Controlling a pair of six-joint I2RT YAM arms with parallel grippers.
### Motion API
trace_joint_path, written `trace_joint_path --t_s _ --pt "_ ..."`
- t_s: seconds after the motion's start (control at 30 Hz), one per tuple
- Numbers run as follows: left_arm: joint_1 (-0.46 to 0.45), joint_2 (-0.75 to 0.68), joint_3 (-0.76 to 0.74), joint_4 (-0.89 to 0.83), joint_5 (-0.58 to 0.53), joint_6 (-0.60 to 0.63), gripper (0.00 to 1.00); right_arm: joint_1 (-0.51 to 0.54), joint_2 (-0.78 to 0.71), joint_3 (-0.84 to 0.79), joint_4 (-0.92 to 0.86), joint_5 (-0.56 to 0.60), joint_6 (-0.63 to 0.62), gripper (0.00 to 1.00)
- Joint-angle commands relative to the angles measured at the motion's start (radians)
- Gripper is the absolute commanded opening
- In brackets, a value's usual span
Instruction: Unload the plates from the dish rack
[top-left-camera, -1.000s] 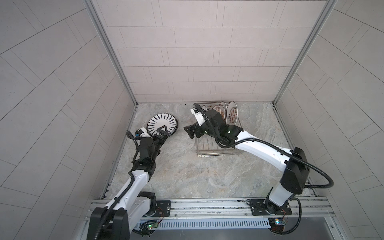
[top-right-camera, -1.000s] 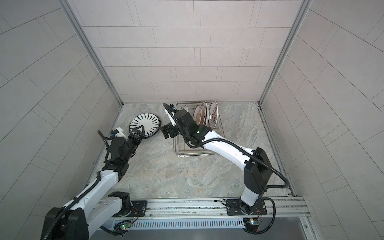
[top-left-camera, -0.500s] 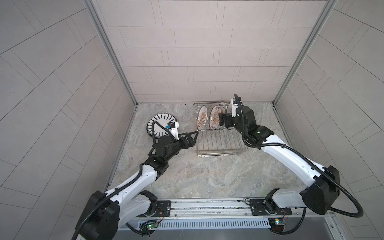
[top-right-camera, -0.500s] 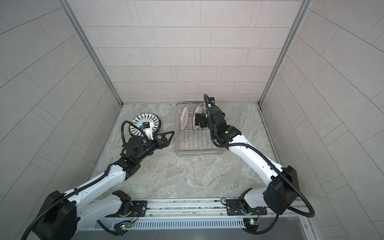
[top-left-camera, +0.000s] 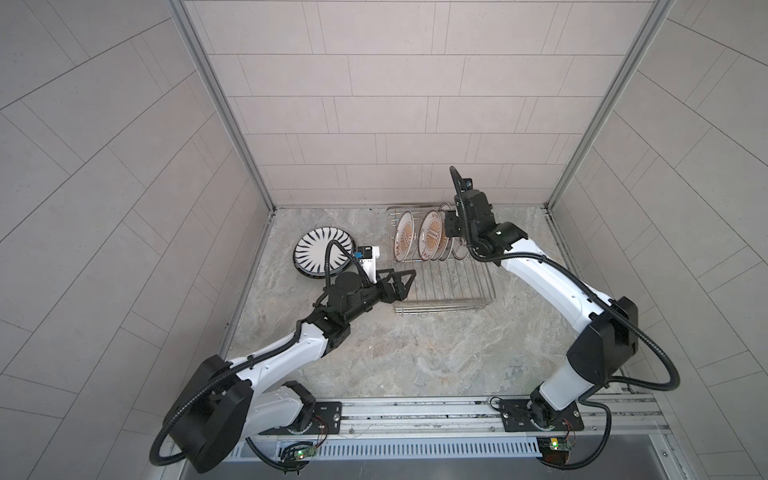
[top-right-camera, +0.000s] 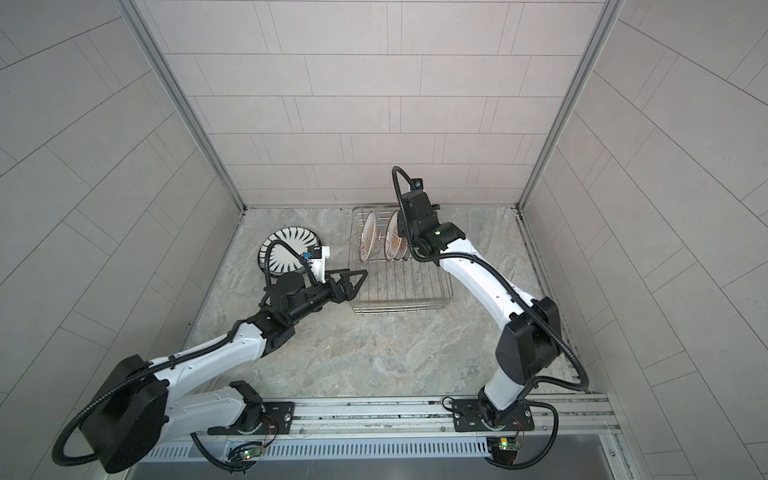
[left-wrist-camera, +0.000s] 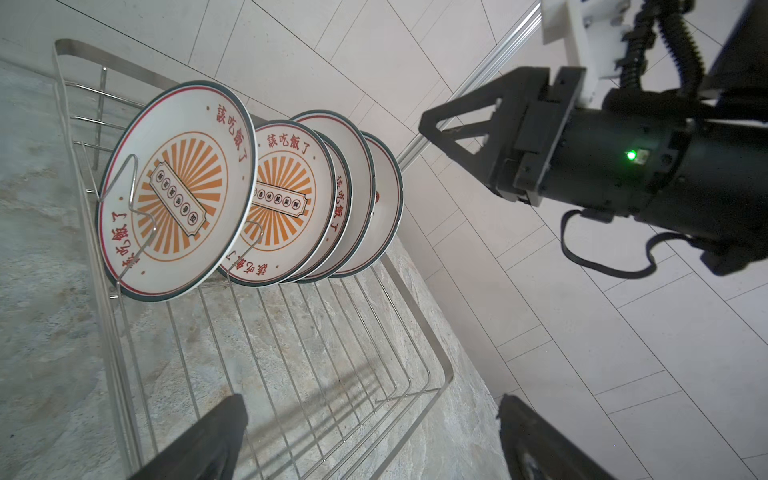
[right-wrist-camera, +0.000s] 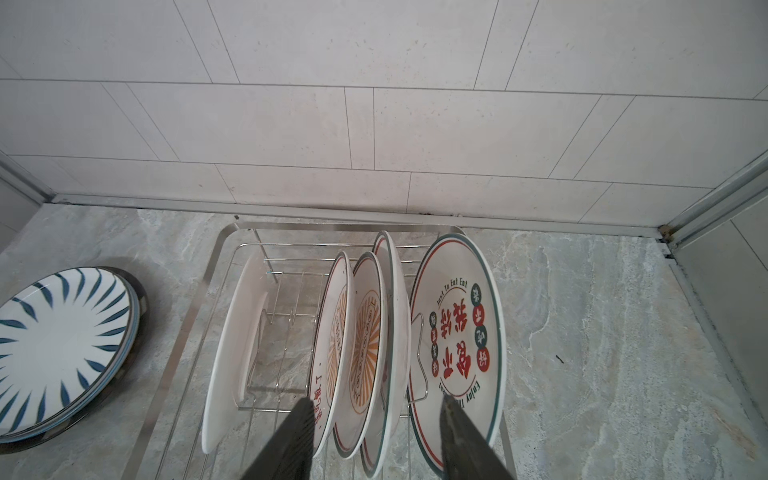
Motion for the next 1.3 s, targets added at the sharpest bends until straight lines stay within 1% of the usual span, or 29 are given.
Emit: trace_joint_path --t_s 0.0,0.1,0.17,0.27,0.37,0.47,0.6,0.63,0.93,1.13,1.27 --pt "-0.014 0.042 0.036 0.054 -0.007 0.002 1.0 -0.011 0.053 0.065 -0.088 0.038 -0.02 0.46" --pt "-0.02 0.068 0.037 0.076 -0.015 0.0 1.0 -0.013 0.13 0.153 -0.153 0.049 -0.027 0.43" --pt "-0.026 0.08 0.037 0.089 -0.024 0.001 1.0 -0.018 0.169 0.198 -0.181 0.07 -0.029 0.38" --pt "-0.045 0.11 0.057 0.077 -0.042 -0.027 1.0 -0.019 0.199 0.217 -0.175 0.115 -0.033 0.35" --pt "-0.067 0.149 0.091 0.053 -0.037 -0.017 1.0 -0.022 0.231 0.243 -0.184 0.143 -0.036 0.32" --pt "-0.072 0.177 0.104 0.057 -0.035 -0.017 1.0 -0.031 0.264 0.267 -0.192 0.12 -0.037 0.3" --pt "-0.073 0.184 0.107 0.054 -0.063 -0.022 1.0 -0.04 0.306 0.3 -0.213 0.119 -0.034 0.28" --pt "-0.072 0.184 0.108 0.051 -0.065 -0.025 1.0 -0.041 0.317 0.305 -0.215 0.119 -0.031 0.26" --pt "-0.074 0.187 0.096 0.062 -0.085 -0.031 1.0 -0.043 0.36 0.326 -0.219 0.173 -0.032 0.2" --pt "-0.074 0.183 0.057 0.135 -0.106 -0.032 1.0 -0.044 0.376 0.334 -0.219 0.164 -0.034 0.19" --pt "-0.074 0.173 0.033 0.169 -0.13 -0.033 1.0 -0.049 0.395 0.351 -0.225 0.131 -0.031 0.17"
